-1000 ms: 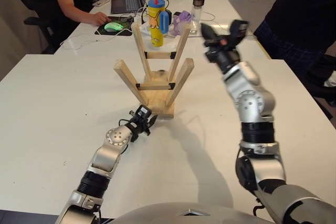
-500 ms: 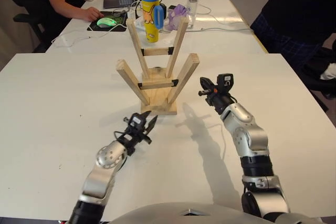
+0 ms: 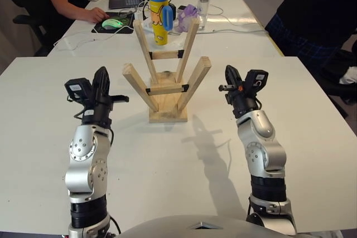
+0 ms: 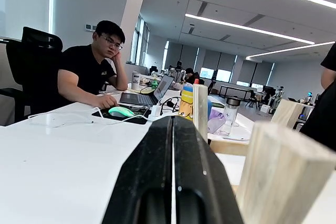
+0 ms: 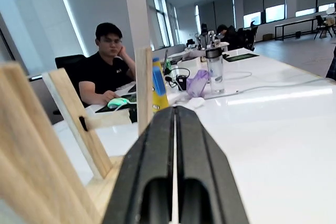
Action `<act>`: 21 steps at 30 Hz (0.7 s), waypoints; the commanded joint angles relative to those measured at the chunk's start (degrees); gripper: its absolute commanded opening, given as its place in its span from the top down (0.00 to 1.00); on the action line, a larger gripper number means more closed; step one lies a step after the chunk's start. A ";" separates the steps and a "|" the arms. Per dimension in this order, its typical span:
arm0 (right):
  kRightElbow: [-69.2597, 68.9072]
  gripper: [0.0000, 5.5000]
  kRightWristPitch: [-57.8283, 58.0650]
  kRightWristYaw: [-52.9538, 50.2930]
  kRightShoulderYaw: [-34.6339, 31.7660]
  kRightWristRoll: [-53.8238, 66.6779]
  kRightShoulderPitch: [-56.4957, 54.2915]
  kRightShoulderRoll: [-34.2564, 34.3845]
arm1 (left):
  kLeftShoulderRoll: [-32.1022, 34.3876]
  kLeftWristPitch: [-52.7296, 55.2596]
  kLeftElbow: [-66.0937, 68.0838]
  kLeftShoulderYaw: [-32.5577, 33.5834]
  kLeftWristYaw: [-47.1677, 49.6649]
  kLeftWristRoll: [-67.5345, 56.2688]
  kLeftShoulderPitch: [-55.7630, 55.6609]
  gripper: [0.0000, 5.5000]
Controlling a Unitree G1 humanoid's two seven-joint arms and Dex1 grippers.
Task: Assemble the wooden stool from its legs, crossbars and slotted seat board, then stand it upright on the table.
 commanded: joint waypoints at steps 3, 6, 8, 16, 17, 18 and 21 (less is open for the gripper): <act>1.28 1.00 6.69 7.18 10.76 1.40 -6.57 1.27 | -0.30 5.91 8.54 -8.31 -3.06 2.03 -7.28 1.00; 2.12 1.00 18.82 12.33 24.07 1.59 -6.03 1.13 | -1.73 8.33 11.14 -12.58 -2.67 4.04 -10.52 1.00; 2.29 1.00 19.65 10.72 23.15 -0.84 -4.01 -0.63 | -1.63 8.95 12.26 -12.27 -2.15 4.97 -11.27 1.00; 8.72 1.00 19.66 10.40 12.66 -5.76 -2.56 -10.60 | 4.48 9.90 12.79 -4.10 -1.73 7.54 -5.19 1.00; 10.04 1.00 18.39 10.92 11.73 -5.34 -3.92 -10.14 | 5.96 10.48 13.50 -2.48 -2.28 7.58 -3.77 1.00; 11.49 1.00 16.89 11.38 10.79 -4.78 -5.40 -9.56 | 7.35 10.97 14.14 -1.07 -2.86 7.67 -2.23 1.00; 16.44 1.00 11.82 12.24 7.18 -3.80 -9.68 -8.72 | 13.14 14.47 17.48 -1.28 -8.66 7.92 1.07 1.00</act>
